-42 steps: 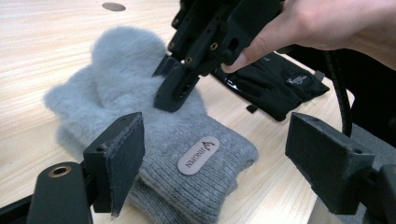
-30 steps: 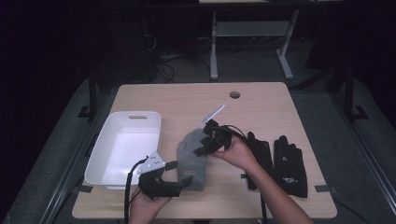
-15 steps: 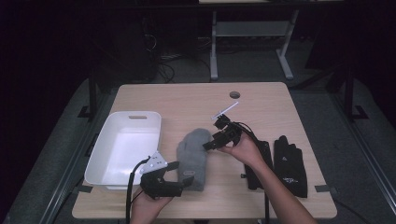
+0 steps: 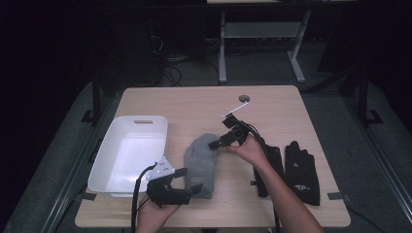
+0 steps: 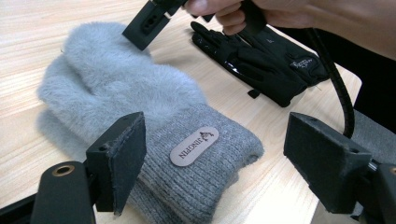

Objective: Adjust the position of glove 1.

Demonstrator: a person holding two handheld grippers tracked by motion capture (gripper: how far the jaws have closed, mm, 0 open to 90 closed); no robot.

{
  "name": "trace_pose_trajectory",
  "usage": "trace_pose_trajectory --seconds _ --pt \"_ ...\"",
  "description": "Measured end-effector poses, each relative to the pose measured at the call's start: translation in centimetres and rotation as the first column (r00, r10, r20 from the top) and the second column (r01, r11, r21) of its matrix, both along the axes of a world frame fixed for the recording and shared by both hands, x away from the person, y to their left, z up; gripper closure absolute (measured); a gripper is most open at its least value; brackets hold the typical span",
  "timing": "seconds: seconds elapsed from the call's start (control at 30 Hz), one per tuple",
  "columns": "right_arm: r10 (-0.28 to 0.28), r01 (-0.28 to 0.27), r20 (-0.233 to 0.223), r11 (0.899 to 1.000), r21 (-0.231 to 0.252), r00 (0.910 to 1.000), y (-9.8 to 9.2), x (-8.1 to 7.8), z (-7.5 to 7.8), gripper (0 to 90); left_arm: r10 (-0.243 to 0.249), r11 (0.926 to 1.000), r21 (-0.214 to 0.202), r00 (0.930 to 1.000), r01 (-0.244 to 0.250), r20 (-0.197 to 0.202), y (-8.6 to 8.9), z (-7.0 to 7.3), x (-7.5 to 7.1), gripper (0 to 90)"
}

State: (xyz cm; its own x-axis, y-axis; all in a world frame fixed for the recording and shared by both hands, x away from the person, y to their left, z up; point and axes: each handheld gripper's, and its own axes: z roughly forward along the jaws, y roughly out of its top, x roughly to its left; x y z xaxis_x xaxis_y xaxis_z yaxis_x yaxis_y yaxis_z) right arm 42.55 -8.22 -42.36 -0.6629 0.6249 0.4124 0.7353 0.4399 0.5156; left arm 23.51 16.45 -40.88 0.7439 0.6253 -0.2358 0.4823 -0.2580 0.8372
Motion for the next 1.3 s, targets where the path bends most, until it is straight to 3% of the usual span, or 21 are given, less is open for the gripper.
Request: trace_pose_trajectory --seconds 0.4,0.67,0.73,0.8,0.83,0.87,0.9,0.93,1.1,1.3 --pt "-0.028 0.033 -0.074 0.998 0.062 0.9968 2.0 1.4 -2.2 24.7 -0.003 1.0000 -0.002 1.0000 0.003 -0.002 0.0 0.0 -0.1 20.9" --pt "-0.027 0.034 -0.116 0.997 0.065 0.9929 2.4 1.7 -3.3 25.8 -0.001 1.0000 0.000 1.0000 0.001 0.001 0.2 0.1 -0.1 20.9" --pt "-0.027 0.039 -0.142 0.996 0.085 0.9895 2.4 1.8 -3.7 34.7 -0.002 1.0000 0.004 1.0000 0.002 0.002 0.3 0.1 -0.1 20.9" --pt "-0.023 0.041 -0.151 0.992 0.118 0.9883 2.3 1.8 -3.8 44.2 -0.002 1.0000 0.006 1.0000 0.002 0.002 0.3 0.1 -0.1 20.9" --pt "-0.023 0.041 -0.151 0.992 0.118 0.9883 2.3 1.8 -3.8 44.2 -0.002 1.0000 0.006 1.0000 0.002 0.002 0.3 0.1 -0.1 20.9" --pt "-0.022 0.042 -0.153 0.990 0.133 0.9880 2.3 1.7 -3.8 53.2 -0.002 1.0000 0.008 1.0000 0.002 0.002 0.3 0.1 -0.1 20.9" --pt "-0.022 0.042 -0.153 0.990 0.133 0.9880 2.3 1.7 -3.8 53.2 -0.002 1.0000 0.008 1.0000 0.002 0.002 0.3 0.1 -0.1 20.9" --pt "-0.024 0.045 -0.152 0.989 0.138 0.9882 2.4 1.5 -3.6 60.3 -0.002 1.0000 0.010 1.0000 0.002 0.005 0.3 0.1 -0.1 20.9" --pt "-0.027 0.046 -0.124 0.987 0.153 0.9920 2.0 1.2 -3.2 69.8 -0.001 0.9999 0.014 1.0000 0.001 0.004 0.4 0.1 -0.1 20.9" --pt "-0.036 0.051 -0.096 0.985 0.164 0.9947 1.1 0.5 -2.6 72.8 0.000 0.9999 0.012 1.0000 0.000 -0.002 0.4 0.0 0.0 20.9"
